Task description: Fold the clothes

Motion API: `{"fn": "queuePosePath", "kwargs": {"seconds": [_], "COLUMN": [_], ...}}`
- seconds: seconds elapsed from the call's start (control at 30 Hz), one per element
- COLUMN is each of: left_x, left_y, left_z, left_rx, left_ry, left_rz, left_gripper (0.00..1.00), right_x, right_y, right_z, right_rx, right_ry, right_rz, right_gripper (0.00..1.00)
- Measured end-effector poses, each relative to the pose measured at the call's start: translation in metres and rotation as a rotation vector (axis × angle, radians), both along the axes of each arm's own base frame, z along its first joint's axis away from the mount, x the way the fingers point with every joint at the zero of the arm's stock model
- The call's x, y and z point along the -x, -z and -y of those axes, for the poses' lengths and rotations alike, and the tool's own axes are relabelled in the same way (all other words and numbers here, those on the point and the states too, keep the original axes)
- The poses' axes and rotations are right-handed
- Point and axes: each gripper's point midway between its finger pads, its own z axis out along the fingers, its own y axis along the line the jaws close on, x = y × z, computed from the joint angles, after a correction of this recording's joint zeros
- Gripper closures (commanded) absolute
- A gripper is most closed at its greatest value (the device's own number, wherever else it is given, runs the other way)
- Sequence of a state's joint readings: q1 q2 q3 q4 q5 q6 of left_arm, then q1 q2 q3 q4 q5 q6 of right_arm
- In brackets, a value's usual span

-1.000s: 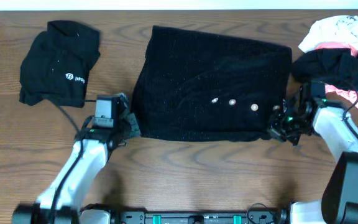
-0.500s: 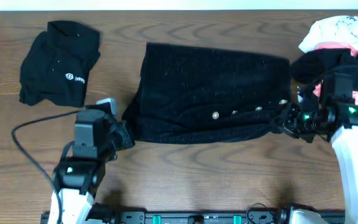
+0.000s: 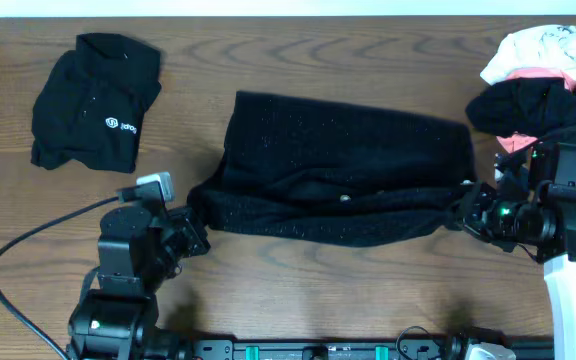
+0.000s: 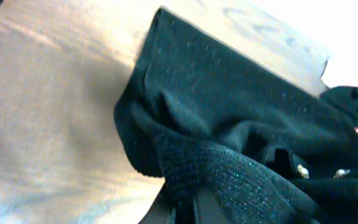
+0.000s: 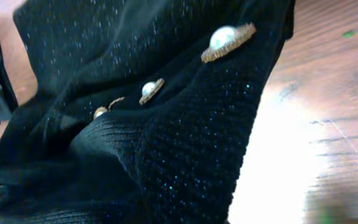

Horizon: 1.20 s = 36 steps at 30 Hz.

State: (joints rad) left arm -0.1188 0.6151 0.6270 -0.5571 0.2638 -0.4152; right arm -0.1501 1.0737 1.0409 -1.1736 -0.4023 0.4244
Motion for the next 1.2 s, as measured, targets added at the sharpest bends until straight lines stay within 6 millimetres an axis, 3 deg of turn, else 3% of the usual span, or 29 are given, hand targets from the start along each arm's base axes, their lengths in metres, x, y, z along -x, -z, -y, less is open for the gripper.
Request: {"fn": "queuePosePath", "kwargs": {"seconds": [0.2, 0.6, 0.77, 1.03, 1.2], "left_x": [-0.033, -0.123, -0.143, -0.183, -0.2], "left_y": [-0.011, 0.005, 0.016, -0.006, 0.005], "left_z": [0.01, 0.043, 0.048, 0.052, 0.054], "left_rx": [-0.011, 0.008, 0.006, -0.03, -0.035], "left_ry": [0.034, 0.146, 0.157, 0.163, 0.163], "left_rz": [0.083, 0.204, 0.194, 0.308, 0.339], "left_gripper": [0.94, 0.94, 0.94, 0.94, 0.94], "right_x": [-0.016, -0.055, -0.073, -0.116, -0.135], "right_y": [-0.003, 0.016, 0.025, 0.019, 0.032], "right_z": [0.011, 0.038, 0.043, 0.05, 0.052], "right_rx": [0.037, 0.118, 0.113, 0.1, 0.088], "right_ry": [0.065, 0.194, 0.231, 0.284, 0.304], "right_rz": [0.047, 0.044, 0.045, 0.165, 0.17], "right_gripper": [0.99, 0.99, 0.99, 0.99, 0.99]}}
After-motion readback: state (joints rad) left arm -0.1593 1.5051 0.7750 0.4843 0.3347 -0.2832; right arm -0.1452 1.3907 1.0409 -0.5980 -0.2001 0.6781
